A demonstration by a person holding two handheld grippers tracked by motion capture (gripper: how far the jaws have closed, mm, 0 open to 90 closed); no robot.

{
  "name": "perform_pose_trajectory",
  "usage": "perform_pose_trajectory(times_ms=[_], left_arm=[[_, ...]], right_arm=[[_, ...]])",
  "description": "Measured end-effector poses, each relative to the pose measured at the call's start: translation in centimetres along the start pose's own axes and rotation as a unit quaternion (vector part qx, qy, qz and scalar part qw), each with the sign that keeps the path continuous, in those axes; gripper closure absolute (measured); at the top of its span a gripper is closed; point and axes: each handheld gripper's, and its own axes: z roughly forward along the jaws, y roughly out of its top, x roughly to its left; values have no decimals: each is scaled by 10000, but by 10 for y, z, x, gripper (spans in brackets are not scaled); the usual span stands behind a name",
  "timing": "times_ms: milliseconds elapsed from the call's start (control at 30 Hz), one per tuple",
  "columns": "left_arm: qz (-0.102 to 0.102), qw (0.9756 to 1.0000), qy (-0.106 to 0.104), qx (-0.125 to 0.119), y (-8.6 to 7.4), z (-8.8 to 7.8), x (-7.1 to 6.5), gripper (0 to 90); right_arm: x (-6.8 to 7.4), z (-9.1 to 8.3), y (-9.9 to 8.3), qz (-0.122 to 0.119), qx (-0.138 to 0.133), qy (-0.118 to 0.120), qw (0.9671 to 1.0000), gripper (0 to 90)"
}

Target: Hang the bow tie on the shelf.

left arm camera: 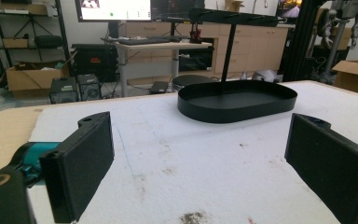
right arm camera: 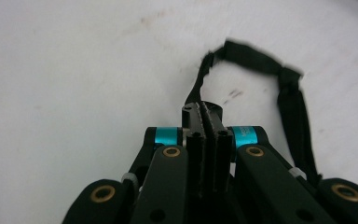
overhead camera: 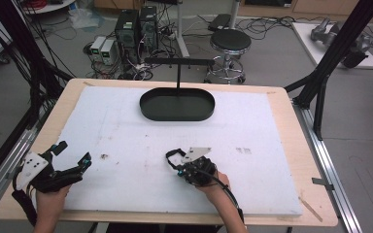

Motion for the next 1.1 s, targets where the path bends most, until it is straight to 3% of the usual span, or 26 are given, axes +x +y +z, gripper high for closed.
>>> perform_pose_trajectory(times_ms=[200, 367, 433, 600, 767, 800, 867, 933, 1100], left_arm=[[18, 10000, 7, -19, 0, 0, 0, 85], [37, 10000, 12, -11, 0, -1, 0, 85], [45, 10000, 7, -14, 0, -1, 0, 85], [35, 10000, -11, -37, 0, -1, 0, 86], [44, 10000, -4, -49, 0, -1, 0, 85], [44, 10000, -4, -61, 0, -1, 1, 85], [45, 10000, -6, -68, 0, -2, 1, 85], [45, 10000, 4, -88, 0, -2, 1, 85], [51, 9999, 31, -153, 1, -3, 1, 84]], right_arm=[[0, -17, 2, -194, -530, -282, 9980, 882], [-2, -28, 7, -218, -895, -388, 9950, 882], [-3, -38, 14, -256, -1157, -464, 9919, 882], [-11, -56, 28, -250, -1626, -330, 9858, 882], [-24, -66, 39, -192, -1875, -335, 9815, 882], [-30, -71, 45, -131, -2011, -330, 9789, 882], [-33, -72, 47, -92, -2063, -300, 9780, 882], [-44, -77, 59, -45, -2243, -295, 9741, 882], [-59, -79, 75, 74, -2418, -186, 9701, 883]])
